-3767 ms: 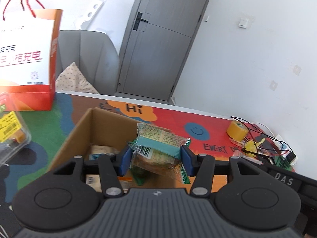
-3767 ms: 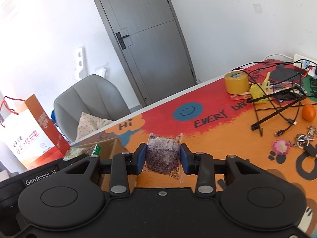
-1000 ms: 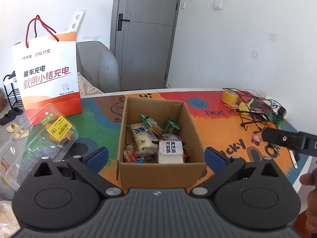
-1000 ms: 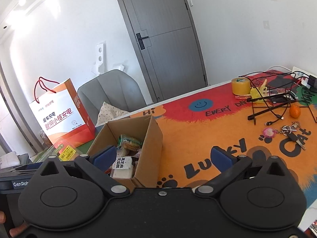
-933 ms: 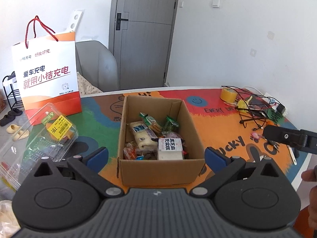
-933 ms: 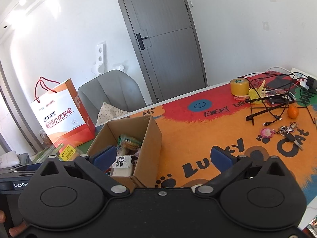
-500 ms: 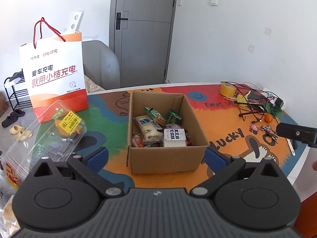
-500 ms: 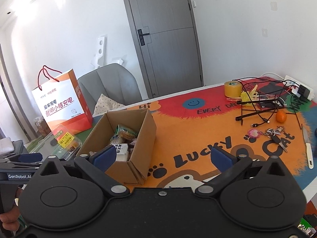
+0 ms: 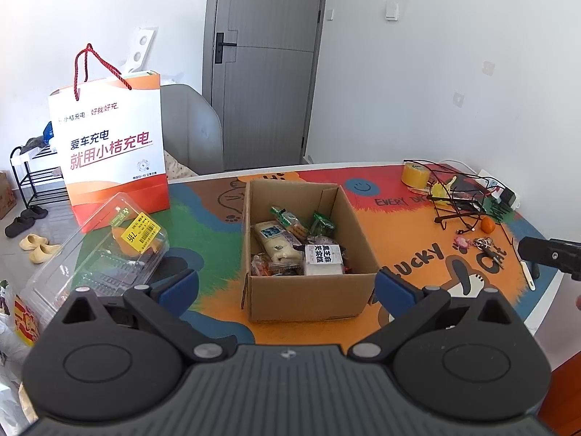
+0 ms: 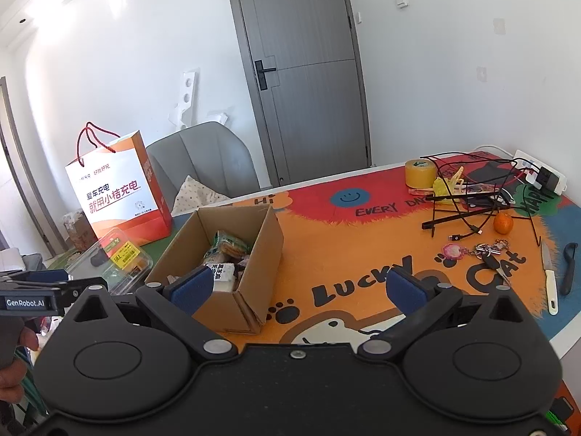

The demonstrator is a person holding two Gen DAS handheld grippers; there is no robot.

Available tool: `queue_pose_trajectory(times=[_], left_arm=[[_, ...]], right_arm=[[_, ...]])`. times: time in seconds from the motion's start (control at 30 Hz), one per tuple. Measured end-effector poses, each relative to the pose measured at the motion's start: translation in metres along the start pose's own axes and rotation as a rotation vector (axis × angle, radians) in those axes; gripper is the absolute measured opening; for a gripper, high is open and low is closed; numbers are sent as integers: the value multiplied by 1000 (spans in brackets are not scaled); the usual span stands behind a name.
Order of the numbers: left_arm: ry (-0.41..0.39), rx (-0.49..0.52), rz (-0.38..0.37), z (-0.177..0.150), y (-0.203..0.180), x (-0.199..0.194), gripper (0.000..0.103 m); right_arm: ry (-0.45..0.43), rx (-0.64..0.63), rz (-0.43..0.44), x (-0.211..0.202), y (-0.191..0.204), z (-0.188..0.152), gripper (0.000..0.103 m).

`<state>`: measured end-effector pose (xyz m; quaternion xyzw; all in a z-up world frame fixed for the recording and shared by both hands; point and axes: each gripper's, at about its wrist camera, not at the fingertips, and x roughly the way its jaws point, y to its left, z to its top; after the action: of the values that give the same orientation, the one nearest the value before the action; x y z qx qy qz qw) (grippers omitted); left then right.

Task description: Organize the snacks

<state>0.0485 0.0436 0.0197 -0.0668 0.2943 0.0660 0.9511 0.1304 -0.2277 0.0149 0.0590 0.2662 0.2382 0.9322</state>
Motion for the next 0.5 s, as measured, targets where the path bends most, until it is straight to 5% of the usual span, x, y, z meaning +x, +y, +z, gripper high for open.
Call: queue_pose_trajectory(times=[0.5], left_arm=[[2, 3, -7, 0, 0, -6, 103]], right_arm=[[19, -26, -9, 0, 6, -1, 103]])
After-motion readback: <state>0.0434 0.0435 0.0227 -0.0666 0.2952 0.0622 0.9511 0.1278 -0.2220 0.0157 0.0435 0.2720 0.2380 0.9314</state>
